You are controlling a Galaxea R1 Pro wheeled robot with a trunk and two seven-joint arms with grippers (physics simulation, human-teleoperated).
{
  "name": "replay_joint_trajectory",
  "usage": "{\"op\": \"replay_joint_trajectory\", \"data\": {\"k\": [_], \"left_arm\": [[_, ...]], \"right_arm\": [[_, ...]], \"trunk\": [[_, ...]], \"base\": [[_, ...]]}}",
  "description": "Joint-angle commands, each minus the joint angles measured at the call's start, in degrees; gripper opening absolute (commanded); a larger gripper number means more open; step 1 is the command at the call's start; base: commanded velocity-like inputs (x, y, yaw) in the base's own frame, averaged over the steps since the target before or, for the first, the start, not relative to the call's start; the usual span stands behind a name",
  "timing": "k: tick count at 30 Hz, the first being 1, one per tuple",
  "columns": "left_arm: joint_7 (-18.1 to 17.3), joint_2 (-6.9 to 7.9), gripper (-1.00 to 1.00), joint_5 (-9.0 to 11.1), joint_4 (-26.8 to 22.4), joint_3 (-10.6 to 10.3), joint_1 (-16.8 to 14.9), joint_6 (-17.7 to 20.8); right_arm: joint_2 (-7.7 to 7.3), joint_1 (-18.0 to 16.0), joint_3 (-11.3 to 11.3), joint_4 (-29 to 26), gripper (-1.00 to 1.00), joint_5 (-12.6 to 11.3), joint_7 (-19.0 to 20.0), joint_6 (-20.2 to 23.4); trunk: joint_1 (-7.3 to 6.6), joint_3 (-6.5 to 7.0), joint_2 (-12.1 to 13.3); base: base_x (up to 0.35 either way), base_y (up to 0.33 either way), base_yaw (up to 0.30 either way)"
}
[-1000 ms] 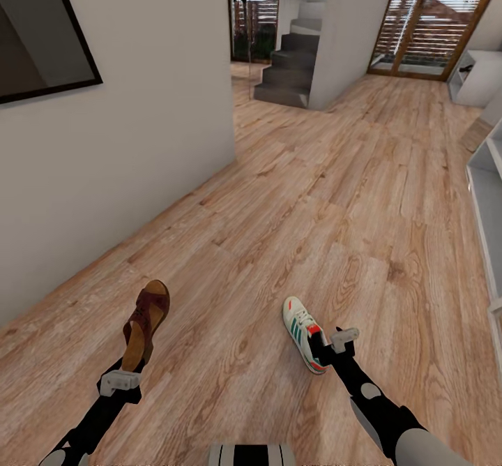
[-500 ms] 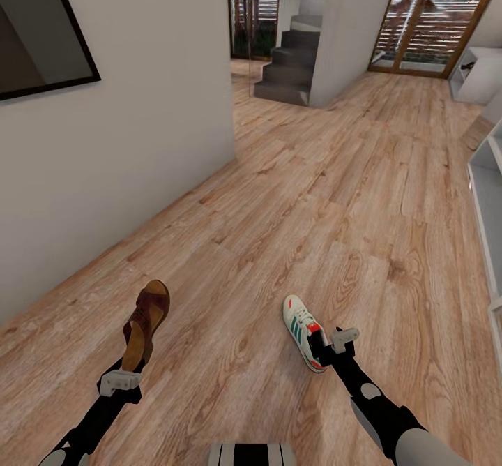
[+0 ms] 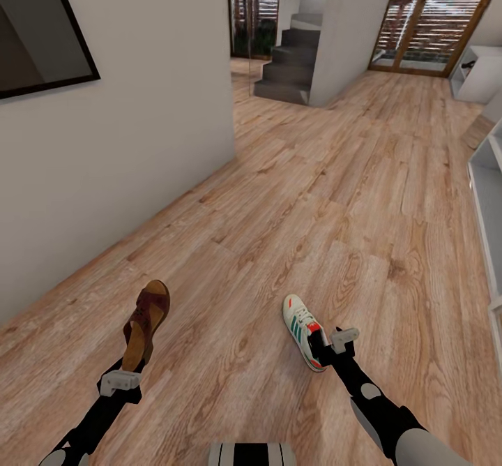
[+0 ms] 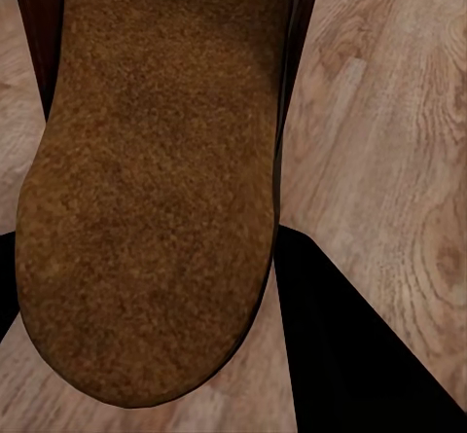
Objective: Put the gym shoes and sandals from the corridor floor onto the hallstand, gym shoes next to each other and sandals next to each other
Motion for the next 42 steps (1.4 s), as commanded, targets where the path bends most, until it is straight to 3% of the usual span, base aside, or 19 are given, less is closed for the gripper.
{"op": "replay_joint_trajectory", "data": {"k": [1, 23, 42], "left_arm": [[-0.5, -0.01, -1.00, 0.4, 0.0, 0.1, 0.0, 0.0], [-0.5, -0.01, -1.00, 0.4, 0.0, 0.1, 0.0, 0.0], [-0.6, -0.01, -1.00, 0.4, 0.0, 0.1, 0.0, 0.0]], "right_arm": [[-0.03, 0.0, 0.0, 0.0, 1.00, 0.1, 0.2, -0.2], [-0.10, 0.0, 0.0, 0.0, 1.00, 0.4, 0.2, -0.2], [-0.15, 0.0, 0.0, 0.0, 1.00, 0.4, 0.1, -0.2]], "trunk": [[-0.01, -0.09, 0.0], [-0.01, -1.81, 0.0], [-0.01, -2.00, 0.0]], "base": [[0.000, 0.000, 0.000], [0.000, 0.000, 0.000], [0.000, 0.000, 0.000]]}}
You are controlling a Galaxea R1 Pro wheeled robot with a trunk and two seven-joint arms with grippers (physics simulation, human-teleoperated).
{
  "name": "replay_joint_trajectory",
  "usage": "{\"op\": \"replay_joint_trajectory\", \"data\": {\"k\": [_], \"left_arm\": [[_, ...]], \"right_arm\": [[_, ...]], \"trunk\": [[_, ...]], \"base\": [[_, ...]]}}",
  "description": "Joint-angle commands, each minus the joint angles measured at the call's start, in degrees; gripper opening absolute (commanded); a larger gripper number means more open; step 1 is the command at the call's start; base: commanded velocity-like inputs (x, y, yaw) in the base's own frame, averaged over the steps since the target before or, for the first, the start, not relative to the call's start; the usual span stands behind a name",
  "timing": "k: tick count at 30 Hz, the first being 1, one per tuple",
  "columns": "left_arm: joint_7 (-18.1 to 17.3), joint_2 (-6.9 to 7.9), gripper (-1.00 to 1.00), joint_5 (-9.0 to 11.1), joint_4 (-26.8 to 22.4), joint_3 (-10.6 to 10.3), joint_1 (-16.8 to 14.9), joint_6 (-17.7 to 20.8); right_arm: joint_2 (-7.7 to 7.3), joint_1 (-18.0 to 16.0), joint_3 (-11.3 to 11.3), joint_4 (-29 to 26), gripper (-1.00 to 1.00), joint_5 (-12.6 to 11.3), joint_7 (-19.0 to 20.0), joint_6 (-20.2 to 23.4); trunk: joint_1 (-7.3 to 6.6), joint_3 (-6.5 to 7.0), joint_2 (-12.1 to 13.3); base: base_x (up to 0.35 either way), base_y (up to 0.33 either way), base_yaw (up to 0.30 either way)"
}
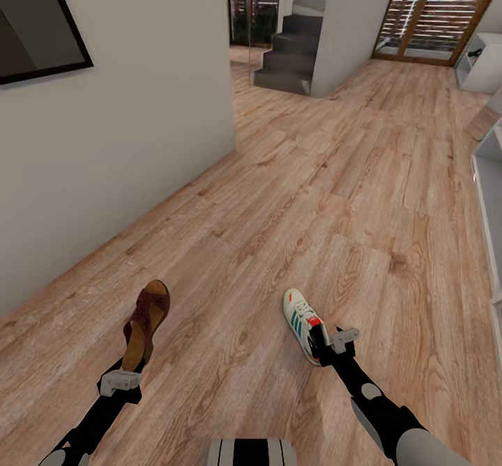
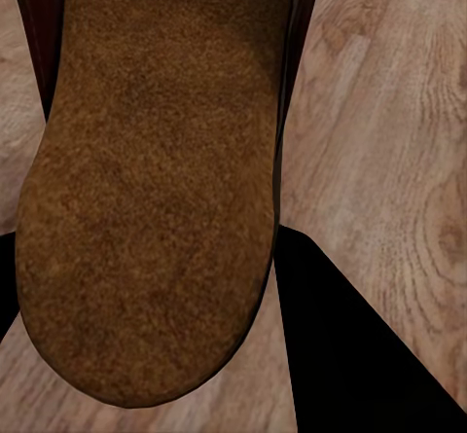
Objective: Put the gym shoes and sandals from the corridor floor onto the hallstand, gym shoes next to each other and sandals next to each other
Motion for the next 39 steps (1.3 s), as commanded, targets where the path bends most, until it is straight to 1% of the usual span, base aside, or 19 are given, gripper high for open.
{"op": "replay_joint_trajectory", "data": {"k": [1, 29, 39], "left_arm": [[-0.5, -0.01, -1.00, 0.4, 0.0, 0.1, 0.0, 0.0], [-0.6, -0.01, -1.00, 0.4, 0.0, 0.1, 0.0, 0.0], [-0.6, -0.01, -1.00, 0.4, 0.0, 0.1, 0.0, 0.0]], "right_arm": [[-0.03, 0.0, 0.0, 0.0, 1.00, 0.1, 0.1, -0.2], [-0.23, -0.1, -0.1, 0.1, 1.00, 0.0, 0.1, -0.2], [-0.24, 0.0, 0.0, 0.0, 1.00, 0.0, 0.1, -0.2]], "trunk": [[-0.01, -0.07, 0.0], [-0.01, -2.35, 0.0], [-0.01, -2.60, 0.0]], "base": [[0.000, 0.000, 0.000], [0.000, 0.000, 0.000], [0.000, 0.000, 0.000]]}}
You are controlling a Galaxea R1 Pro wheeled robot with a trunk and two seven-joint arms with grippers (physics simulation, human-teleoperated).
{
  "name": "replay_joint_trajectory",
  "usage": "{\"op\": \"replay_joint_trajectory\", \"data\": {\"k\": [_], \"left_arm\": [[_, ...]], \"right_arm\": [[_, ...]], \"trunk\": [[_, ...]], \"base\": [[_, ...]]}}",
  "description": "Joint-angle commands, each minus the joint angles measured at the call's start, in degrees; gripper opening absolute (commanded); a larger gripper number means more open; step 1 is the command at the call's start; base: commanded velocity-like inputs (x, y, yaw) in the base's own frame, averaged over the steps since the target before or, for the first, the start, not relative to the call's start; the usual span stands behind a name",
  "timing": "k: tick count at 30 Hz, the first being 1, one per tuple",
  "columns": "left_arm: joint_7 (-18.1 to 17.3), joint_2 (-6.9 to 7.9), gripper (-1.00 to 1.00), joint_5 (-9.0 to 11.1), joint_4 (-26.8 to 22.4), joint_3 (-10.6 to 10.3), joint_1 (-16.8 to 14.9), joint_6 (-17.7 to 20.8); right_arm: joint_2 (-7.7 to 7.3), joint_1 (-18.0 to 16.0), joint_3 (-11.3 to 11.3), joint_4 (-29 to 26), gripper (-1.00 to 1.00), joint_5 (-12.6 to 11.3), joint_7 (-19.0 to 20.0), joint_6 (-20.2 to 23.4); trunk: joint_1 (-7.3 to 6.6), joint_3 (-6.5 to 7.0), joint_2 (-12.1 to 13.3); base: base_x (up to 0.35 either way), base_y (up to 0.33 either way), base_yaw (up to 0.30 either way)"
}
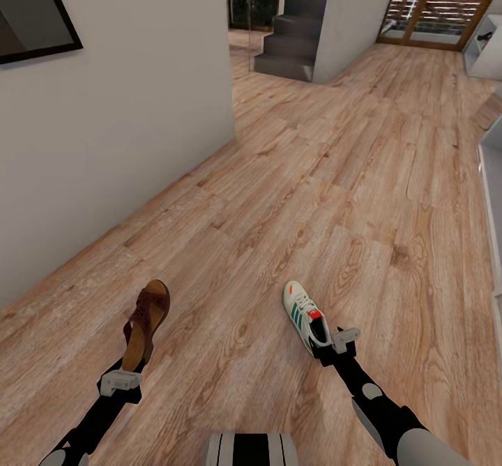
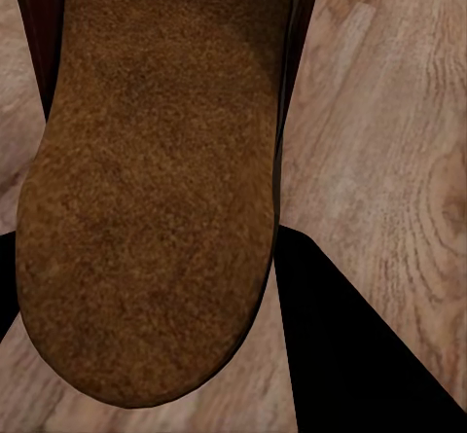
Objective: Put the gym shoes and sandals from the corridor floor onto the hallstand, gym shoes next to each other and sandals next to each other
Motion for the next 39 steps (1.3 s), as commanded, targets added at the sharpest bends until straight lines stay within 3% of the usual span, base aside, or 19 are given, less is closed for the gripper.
{"op": "replay_joint_trajectory", "data": {"k": [1, 39], "left_arm": [[-0.6, -0.01, -1.00, 0.4, 0.0, 0.1, 0.0, 0.0], [-0.5, -0.01, -1.00, 0.4, 0.0, 0.1, 0.0, 0.0]], "right_arm": [[-0.02, 0.0, 0.0, 0.0, 1.00, 0.1, 0.1, -0.2], [0.04, 0.0, 0.0, 0.1, 1.00, 0.1, 0.0, -0.2]], "trunk": [[-0.01, -0.04, 0.0], [-0.01, -0.07, 0.0]], "base": [[0.000, 0.000, 0.000], [0.009, -0.021, 0.022]]}}
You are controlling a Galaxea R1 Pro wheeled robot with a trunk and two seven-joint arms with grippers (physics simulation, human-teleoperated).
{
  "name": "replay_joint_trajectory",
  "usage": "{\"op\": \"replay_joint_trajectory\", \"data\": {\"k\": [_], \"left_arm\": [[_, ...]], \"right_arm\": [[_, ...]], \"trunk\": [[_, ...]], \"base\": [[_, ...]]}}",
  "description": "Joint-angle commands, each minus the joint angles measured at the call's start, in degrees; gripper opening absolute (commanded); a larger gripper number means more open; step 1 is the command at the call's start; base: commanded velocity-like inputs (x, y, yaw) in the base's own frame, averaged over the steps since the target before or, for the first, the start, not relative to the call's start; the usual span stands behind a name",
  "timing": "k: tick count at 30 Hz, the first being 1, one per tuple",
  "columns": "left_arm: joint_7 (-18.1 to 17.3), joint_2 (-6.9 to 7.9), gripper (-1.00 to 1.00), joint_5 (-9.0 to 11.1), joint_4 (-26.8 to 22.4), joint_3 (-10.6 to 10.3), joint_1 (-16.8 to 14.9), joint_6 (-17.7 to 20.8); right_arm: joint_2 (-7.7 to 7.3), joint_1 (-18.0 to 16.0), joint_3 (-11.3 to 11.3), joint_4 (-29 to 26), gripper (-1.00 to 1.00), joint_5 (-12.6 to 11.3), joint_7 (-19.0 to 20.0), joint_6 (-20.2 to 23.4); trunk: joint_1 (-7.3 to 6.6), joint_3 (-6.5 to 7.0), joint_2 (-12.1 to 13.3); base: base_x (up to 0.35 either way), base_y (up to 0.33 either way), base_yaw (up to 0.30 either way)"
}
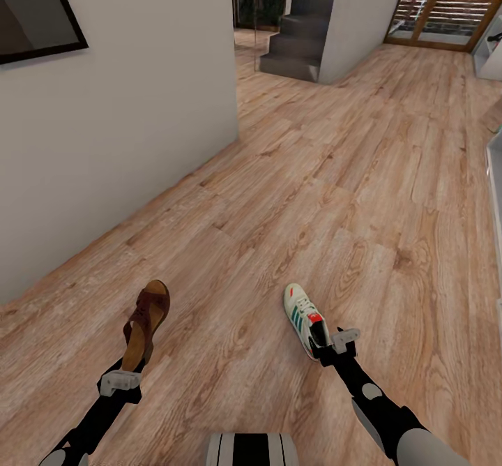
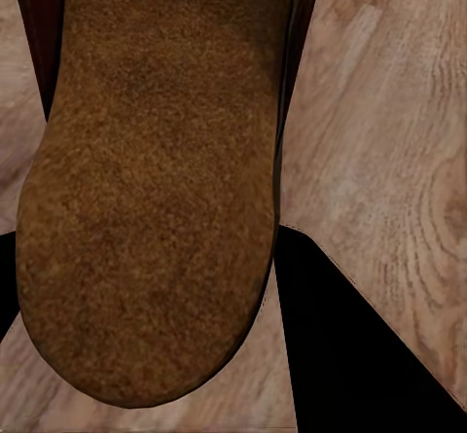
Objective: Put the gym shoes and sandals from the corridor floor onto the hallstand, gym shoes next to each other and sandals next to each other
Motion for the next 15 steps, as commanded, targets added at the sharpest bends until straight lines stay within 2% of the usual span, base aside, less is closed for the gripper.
{"op": "replay_joint_trajectory", "data": {"k": [1, 7, 15], "left_arm": [[-0.5, -0.01, -1.00, 0.4, 0.1, 0.1, 0.0, 0.0], [-0.5, -0.01, -1.00, 0.4, 0.1, 0.1, 0.0, 0.0], [-0.6, 0.03, -1.00, 0.4, 0.1, 0.1, 0.0, 0.0]], "right_arm": [[-0.02, 0.0, 0.0, 0.0, 1.00, 0.1, 0.1, -0.2], [-0.03, 0.0, 0.0, 0.0, 1.00, 0.1, 0.0, -0.1], [-0.07, 0.0, 0.0, 0.0, 1.00, 0.1, 0.0, -0.2]], "trunk": [[-0.01, -0.03, 0.0], [-0.01, -0.03, 0.0], [-0.01, -0.03, 0.0]], "base": [[0.000, 0.000, 0.209], [0.000, 0.000, 0.196], [0.000, 0.000, 0.078]]}}
